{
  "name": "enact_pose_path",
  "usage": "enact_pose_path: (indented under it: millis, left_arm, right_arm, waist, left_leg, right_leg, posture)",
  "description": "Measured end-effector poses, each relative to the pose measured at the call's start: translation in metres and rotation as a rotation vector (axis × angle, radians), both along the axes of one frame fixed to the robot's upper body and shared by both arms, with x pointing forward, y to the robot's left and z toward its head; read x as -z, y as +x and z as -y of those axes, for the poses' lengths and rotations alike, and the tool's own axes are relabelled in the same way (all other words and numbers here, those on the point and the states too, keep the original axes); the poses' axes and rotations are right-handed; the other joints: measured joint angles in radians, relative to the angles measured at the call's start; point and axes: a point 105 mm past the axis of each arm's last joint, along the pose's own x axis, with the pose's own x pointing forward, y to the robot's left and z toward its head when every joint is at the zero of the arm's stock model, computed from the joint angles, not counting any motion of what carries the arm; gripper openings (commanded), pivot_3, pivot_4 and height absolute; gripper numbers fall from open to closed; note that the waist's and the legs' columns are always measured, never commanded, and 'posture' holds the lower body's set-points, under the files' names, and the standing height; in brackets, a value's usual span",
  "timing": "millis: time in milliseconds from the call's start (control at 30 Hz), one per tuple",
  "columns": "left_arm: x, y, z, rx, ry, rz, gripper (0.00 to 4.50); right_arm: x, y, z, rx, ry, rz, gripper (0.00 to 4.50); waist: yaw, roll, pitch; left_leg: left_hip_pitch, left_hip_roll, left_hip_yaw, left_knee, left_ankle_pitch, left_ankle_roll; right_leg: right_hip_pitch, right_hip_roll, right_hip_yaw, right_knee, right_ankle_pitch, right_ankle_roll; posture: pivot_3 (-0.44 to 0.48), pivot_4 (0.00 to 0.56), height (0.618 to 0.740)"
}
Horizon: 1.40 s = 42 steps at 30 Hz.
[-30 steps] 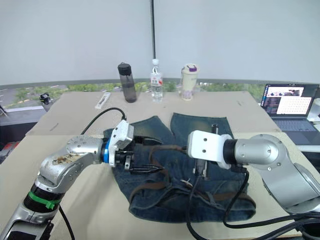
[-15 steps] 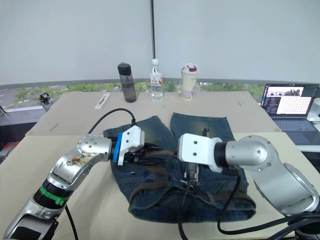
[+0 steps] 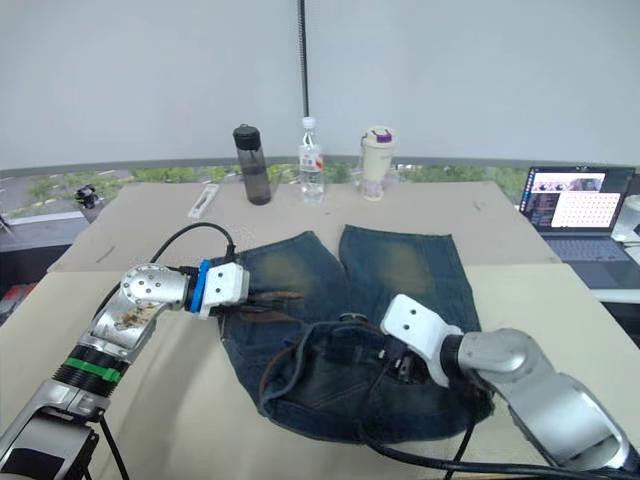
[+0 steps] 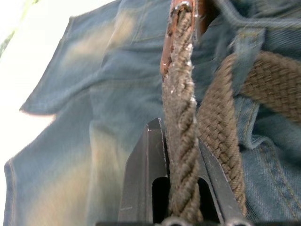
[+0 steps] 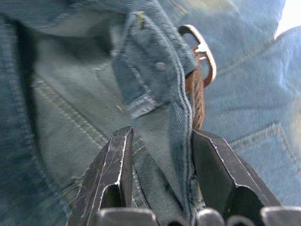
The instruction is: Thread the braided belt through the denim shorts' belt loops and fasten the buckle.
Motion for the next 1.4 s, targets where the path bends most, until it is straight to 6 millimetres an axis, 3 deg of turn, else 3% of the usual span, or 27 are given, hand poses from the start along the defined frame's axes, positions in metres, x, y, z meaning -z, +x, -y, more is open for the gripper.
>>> enact_pose_path:
  millis: [100, 233, 333, 400, 533, 833, 967, 1200, 1400]
  left_arm:
    - [0.007, -0.013, 0.01, 0.04, -0.016, -0.03, 0.0]
    - [0.013, -0.023, 0.017, 0.041, -0.032, -0.088, 0.0]
    - [0.017, -0.031, 0.021, 0.046, -0.037, -0.118, 0.0]
    - [0.02, -0.036, 0.023, 0.052, -0.036, -0.135, 0.0]
    - [0.02, -0.04, 0.025, 0.053, -0.033, -0.148, 0.0]
    - [0.019, -0.043, 0.03, 0.041, -0.028, -0.164, 0.0]
    - [0.02, -0.042, 0.032, 0.04, -0.018, -0.172, 0.0]
    - [0.02, -0.038, 0.034, 0.037, 0.007, -0.162, 0.0]
    - [0.035, -0.035, 0.043, 0.014, 0.052, -0.182, 0.0]
  right_arm:
    - [-0.001, -0.013, -0.01, -0.049, 0.122, -0.097, 2.1]
    - [-0.023, -0.044, -0.026, -0.218, 0.273, -0.186, 2.1]
    - [-0.031, -0.045, -0.027, -0.222, 0.323, -0.194, 2.1]
    - [-0.037, -0.031, -0.022, -0.163, 0.312, -0.138, 2.1]
    - [-0.018, -0.016, -0.003, -0.048, 0.167, -0.12, 2.1]
    - [0.023, -0.028, -0.001, -0.075, 0.025, -0.186, 2.1]
    - [0.033, -0.022, 0.005, -0.053, -0.031, -0.174, 2.1]
    - [0.036, -0.015, 0.001, -0.026, 0.002, -0.161, 0.09]
    - [0.029, -0.011, -0.004, 0.057, 0.147, -0.193, 0.09]
  waist:
    - [-0.002, 0.0, 0.0]
    - [-0.002, 0.0, 0.0]
    - [-0.004, -0.001, 0.0]
    - [-0.006, -0.001, 0.0]
    - [0.001, 0.0, 0.0]
    - [-0.004, 0.0, 0.0]
    - [-0.004, 0.0, 0.0]
    - [-0.005, -0.001, 0.0]
    - [-0.005, -0.001, 0.0]
  left_leg:
    - [0.0, 0.001, 0.0, 0.0, 0.0, 0.0]
    - [0.001, 0.002, -0.001, 0.0, 0.0, 0.0]
    - [0.002, 0.002, -0.001, 0.001, 0.0, 0.0]
    - [0.001, 0.002, -0.001, 0.001, 0.0, 0.0]
    - [0.0, 0.001, -0.001, 0.0, 0.0, 0.0]
    - [0.001, 0.001, -0.001, 0.0, 0.0, 0.0]
    - [0.001, 0.001, -0.001, 0.0, 0.0, 0.0]
    - [0.001, 0.001, -0.001, 0.0, 0.0, 0.0]
    - [0.001, 0.001, -0.001, 0.001, 0.0, 0.0]
  right_leg:
    - [0.001, 0.001, 0.0, 0.001, 0.0, 0.001]
    - [0.003, 0.002, -0.001, 0.001, 0.0, 0.001]
    - [0.003, 0.002, -0.001, 0.001, 0.0, 0.0]
    - [0.002, 0.002, -0.001, 0.001, 0.0, 0.0]
    - [0.002, 0.001, -0.001, -0.001, -0.001, 0.0]
    - [0.002, 0.001, -0.001, 0.0, -0.001, 0.0]
    - [0.002, 0.001, -0.001, 0.0, -0.001, 0.0]
    - [0.002, 0.002, -0.001, 0.0, -0.001, 0.0]
    - [0.002, 0.002, -0.001, 0.0, 0.0, 0.0]
  posture:
    - [0.0, 0.15, 0.74]
    - [0.0, 0.15, 0.74]
    - [0.0, 0.15, 0.74]
    - [0.0, 0.15, 0.74]
    - [0.0, 0.15, 0.74]
    - [0.0, 0.15, 0.74]
    - [0.0, 0.15, 0.74]
    - [0.0, 0.15, 0.74]
    - [0.0, 0.15, 0.74]
